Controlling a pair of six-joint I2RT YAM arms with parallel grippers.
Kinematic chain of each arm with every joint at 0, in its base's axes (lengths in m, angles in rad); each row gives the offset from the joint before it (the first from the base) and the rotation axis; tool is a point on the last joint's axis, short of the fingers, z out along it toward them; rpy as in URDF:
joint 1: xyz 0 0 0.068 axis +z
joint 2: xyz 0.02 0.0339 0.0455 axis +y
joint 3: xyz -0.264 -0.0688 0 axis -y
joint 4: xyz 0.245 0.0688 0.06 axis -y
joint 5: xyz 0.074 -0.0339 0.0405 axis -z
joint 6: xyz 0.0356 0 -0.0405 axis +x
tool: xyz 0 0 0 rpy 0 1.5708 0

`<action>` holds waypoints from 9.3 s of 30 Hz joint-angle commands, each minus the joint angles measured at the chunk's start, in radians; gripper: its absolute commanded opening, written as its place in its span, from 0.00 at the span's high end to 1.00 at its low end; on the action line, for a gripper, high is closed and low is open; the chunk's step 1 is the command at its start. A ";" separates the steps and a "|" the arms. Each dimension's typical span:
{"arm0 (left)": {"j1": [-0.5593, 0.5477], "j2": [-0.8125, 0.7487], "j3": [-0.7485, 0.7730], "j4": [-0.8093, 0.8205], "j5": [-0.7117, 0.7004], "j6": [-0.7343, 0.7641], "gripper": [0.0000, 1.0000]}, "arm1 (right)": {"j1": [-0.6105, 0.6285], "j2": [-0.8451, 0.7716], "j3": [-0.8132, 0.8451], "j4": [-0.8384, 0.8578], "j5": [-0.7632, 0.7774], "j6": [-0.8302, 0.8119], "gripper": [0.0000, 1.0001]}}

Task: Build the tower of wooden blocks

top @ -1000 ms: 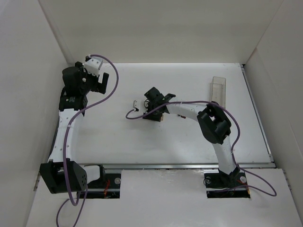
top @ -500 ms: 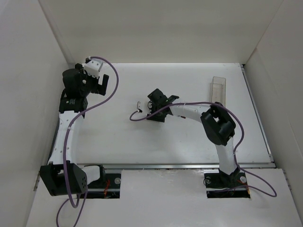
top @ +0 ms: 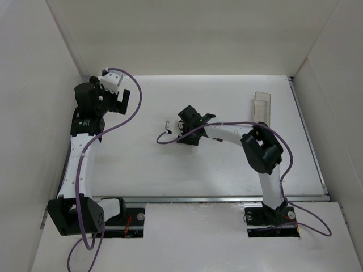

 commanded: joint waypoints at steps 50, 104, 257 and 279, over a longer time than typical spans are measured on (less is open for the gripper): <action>-0.004 -0.053 -0.063 0.113 -0.081 -0.142 0.10 | -0.297 -0.063 -0.037 0.068 -0.038 0.597 0.60; -0.410 0.225 0.474 -0.146 0.212 -0.470 0.18 | -0.004 -0.679 -0.474 1.069 0.144 0.725 1.00; -0.414 0.392 -0.060 0.110 0.409 0.363 1.00 | -0.268 -0.553 -0.336 0.355 -0.366 1.108 0.39; -0.418 0.332 0.104 0.092 0.804 0.107 1.00 | -0.234 -0.639 -0.420 0.402 -0.670 0.759 0.08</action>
